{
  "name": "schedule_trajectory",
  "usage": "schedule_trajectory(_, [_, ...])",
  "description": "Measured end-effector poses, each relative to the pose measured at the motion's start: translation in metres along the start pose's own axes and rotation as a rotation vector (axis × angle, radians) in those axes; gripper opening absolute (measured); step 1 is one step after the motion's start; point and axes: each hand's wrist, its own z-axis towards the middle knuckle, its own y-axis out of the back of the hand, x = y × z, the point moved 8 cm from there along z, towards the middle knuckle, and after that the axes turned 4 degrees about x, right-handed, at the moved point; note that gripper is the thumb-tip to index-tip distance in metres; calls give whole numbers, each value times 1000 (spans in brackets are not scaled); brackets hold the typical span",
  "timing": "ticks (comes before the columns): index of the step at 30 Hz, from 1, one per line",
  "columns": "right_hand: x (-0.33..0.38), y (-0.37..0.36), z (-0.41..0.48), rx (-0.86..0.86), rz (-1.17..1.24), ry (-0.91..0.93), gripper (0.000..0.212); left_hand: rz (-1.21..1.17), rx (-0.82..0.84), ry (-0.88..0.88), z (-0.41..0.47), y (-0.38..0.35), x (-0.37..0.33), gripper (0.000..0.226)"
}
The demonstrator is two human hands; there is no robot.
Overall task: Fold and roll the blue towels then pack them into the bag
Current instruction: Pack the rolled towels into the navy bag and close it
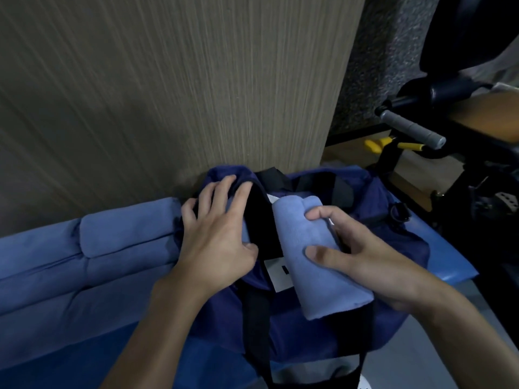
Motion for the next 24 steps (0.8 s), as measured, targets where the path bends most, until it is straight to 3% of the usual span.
schedule_trajectory(8, [4, -5, 5, 155, -12, -19, 47, -97, 9, 65, 3, 4, 7, 107])
schedule_trajectory(16, [1, 11, 45, -245, 159, 116, 67, -40, 52, 35, 0, 5, 8, 105])
schedule_trajectory(22, [11, 19, 48, -321, 192, 200, 67, 136, -103, -133, 22, 29, -20, 88])
schedule_trajectory(24, [10, 22, 48, -336, 183, 206, 66, 153, -91, -156, 28, 23, -27, 96])
